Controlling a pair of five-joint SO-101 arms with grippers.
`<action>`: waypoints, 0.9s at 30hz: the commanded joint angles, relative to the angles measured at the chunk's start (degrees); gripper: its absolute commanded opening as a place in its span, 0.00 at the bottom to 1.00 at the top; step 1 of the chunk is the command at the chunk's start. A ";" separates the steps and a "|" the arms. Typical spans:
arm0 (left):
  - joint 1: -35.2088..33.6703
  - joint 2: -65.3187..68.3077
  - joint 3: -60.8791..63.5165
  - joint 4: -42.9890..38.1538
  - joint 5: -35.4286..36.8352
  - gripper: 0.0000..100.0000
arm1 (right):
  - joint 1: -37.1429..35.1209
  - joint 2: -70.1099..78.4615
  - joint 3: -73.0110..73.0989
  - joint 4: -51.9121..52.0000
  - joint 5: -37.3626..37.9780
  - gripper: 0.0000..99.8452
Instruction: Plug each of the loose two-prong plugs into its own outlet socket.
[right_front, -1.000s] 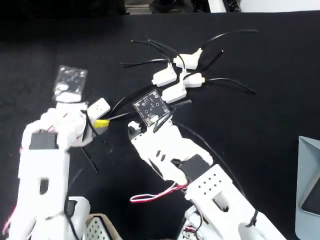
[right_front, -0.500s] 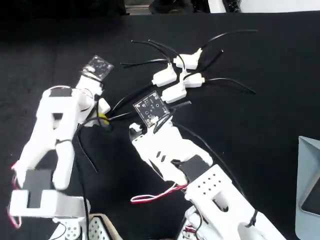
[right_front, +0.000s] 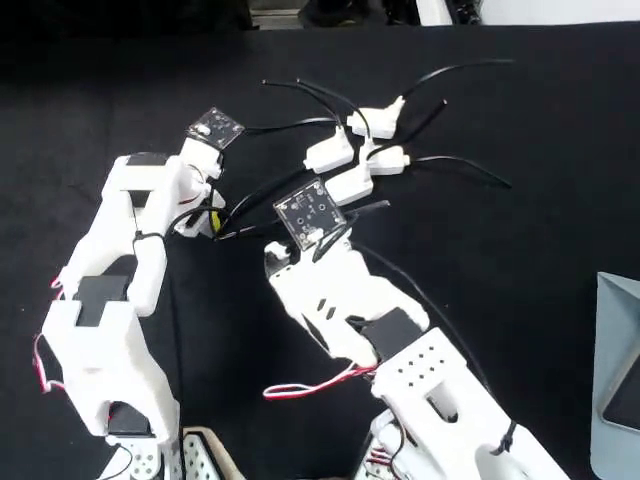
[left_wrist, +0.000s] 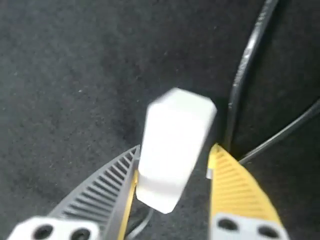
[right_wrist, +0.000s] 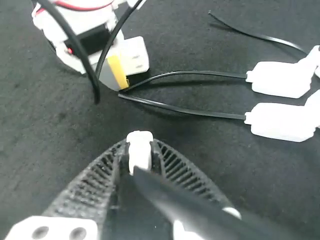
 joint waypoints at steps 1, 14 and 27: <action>0.04 1.14 -3.91 -0.97 -0.18 0.15 | 1.32 0.22 -0.31 -1.23 -0.44 0.01; 0.66 -11.87 0.84 10.20 -0.18 0.03 | 1.32 0.22 -0.31 -1.23 -0.44 0.01; 12.70 -28.40 22.20 13.80 11.16 0.03 | 8.44 -0.04 -5.67 6.24 -1.14 0.01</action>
